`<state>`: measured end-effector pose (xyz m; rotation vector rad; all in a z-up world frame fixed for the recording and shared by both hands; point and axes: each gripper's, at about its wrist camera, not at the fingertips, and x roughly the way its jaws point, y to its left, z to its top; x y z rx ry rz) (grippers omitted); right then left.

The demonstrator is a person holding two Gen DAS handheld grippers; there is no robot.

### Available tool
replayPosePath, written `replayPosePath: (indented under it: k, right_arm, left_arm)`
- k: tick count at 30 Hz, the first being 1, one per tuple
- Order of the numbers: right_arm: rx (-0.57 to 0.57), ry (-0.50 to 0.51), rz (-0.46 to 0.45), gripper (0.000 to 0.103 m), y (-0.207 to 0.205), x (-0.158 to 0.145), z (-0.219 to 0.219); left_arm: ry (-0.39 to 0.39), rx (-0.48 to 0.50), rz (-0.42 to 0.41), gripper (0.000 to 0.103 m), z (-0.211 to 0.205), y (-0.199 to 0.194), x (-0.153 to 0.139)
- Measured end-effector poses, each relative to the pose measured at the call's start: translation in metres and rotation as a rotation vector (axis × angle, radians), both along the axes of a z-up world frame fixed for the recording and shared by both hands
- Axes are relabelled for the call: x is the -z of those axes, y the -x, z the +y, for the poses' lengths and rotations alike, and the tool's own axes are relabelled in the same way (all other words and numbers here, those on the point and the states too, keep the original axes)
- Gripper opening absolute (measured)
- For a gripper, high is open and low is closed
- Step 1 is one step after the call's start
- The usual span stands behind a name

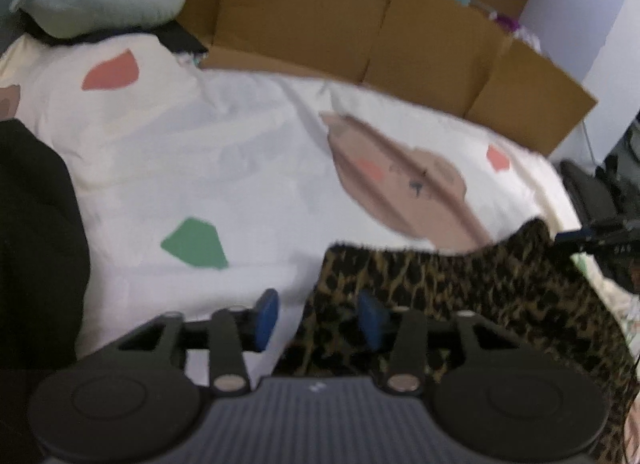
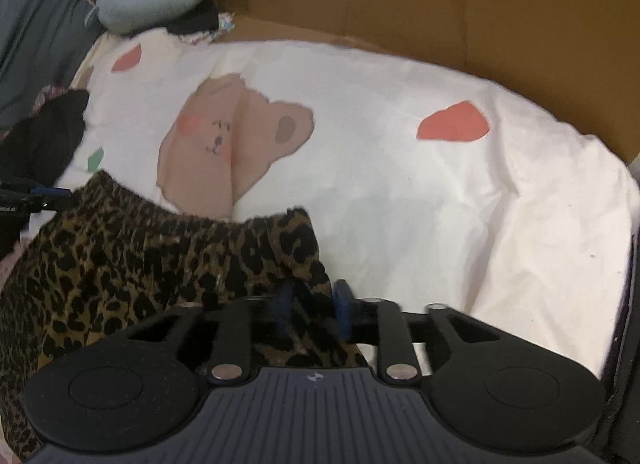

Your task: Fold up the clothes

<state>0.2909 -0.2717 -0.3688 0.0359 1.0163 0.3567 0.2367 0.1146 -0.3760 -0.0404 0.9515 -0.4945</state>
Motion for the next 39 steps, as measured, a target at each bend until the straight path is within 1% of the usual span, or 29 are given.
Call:
replayPosePath:
  k: [2, 4, 6, 7, 9, 11, 15, 16, 17, 19, 21, 22, 23, 24, 25, 26, 29, 35, 39]
  right_arm:
    - [0.02, -0.015, -0.008, 0.046, -0.002, -0.002, -0.004]
    - [0.036, -0.046, -0.002, 0.046, -0.006, -0.002, -0.008]
    - [0.046, -0.081, 0.011, 0.049, -0.009, -0.001, -0.01]
    - [0.044, -0.095, 0.021, 0.05, -0.01, 0.001, -0.009]
    - [0.028, -0.102, 0.04, 0.059, -0.011, 0.006, -0.006]
    - [0.009, -0.107, 0.056, 0.06, -0.011, 0.012, -0.002]
    - [-0.031, -0.1, 0.085, 0.06, -0.011, 0.024, 0.008]
    - [-0.041, -0.094, 0.082, 0.06, -0.011, 0.025, 0.01]
    - [-0.049, -0.094, 0.081, 0.06, -0.011, 0.026, 0.011]
    - [-0.06, -0.1, 0.081, 0.06, -0.014, 0.027, 0.012]
    - [-0.077, -0.098, 0.081, 0.051, -0.016, 0.027, 0.014]
    - [-0.093, -0.089, 0.081, 0.048, -0.017, 0.027, 0.016]
    - [-0.112, -0.068, 0.079, 0.038, -0.016, 0.026, 0.018]
    - [-0.126, -0.04, 0.079, 0.028, -0.016, 0.026, 0.02]
    - [-0.136, -0.022, 0.08, 0.027, -0.016, 0.025, 0.021]
    - [-0.141, -0.008, 0.076, 0.013, -0.016, 0.022, 0.02]
    - [-0.143, 0.029, 0.049, 0.01, -0.013, 0.013, 0.019]
    - [-0.142, 0.09, -0.014, 0.01, -0.01, -0.007, 0.024]
    - [-0.133, 0.094, -0.069, 0.009, -0.013, -0.024, 0.027]
  left_arm:
    - [0.027, -0.014, 0.01, 0.051, 0.002, -0.005, 0.001]
    - [0.044, -0.009, 0.028, 0.055, 0.001, -0.009, 0.006]
    - [0.059, 0.002, 0.05, 0.057, 0.001, -0.011, 0.013]
    - [0.069, 0.002, 0.064, 0.057, 0.001, -0.012, 0.017]
    - [0.082, 0.006, 0.088, 0.06, 0.001, -0.013, 0.026]
    - [0.092, 0.011, 0.109, 0.064, 0.001, -0.014, 0.034]
    - [0.117, 0.026, 0.127, 0.064, 0.001, -0.014, 0.041]
    - [0.125, 0.035, 0.137, 0.061, 0.0, -0.014, 0.042]
    - [0.129, 0.054, 0.147, 0.053, -0.001, -0.013, 0.042]
    - [0.131, 0.092, 0.166, 0.043, -0.005, -0.013, 0.043]
    - [0.1, 0.113, 0.165, 0.034, -0.007, -0.011, 0.043]
    - [0.076, 0.117, 0.163, 0.012, -0.009, -0.011, 0.042]
    - [0.046, 0.113, 0.154, 0.007, -0.009, -0.01, 0.042]
    - [0.031, 0.112, 0.135, 0.005, -0.009, -0.008, 0.04]
    - [0.015, 0.11, 0.114, 0.004, -0.009, -0.005, 0.037]
    - [-0.002, 0.104, 0.089, 0.003, -0.009, -0.002, 0.033]
    - [-0.031, 0.089, 0.019, 0.002, -0.009, 0.004, 0.017]
    - [-0.092, 0.074, -0.08, 0.002, -0.011, 0.01, -0.013]
    - [-0.109, 0.045, -0.122, 0.002, -0.01, 0.007, -0.026]
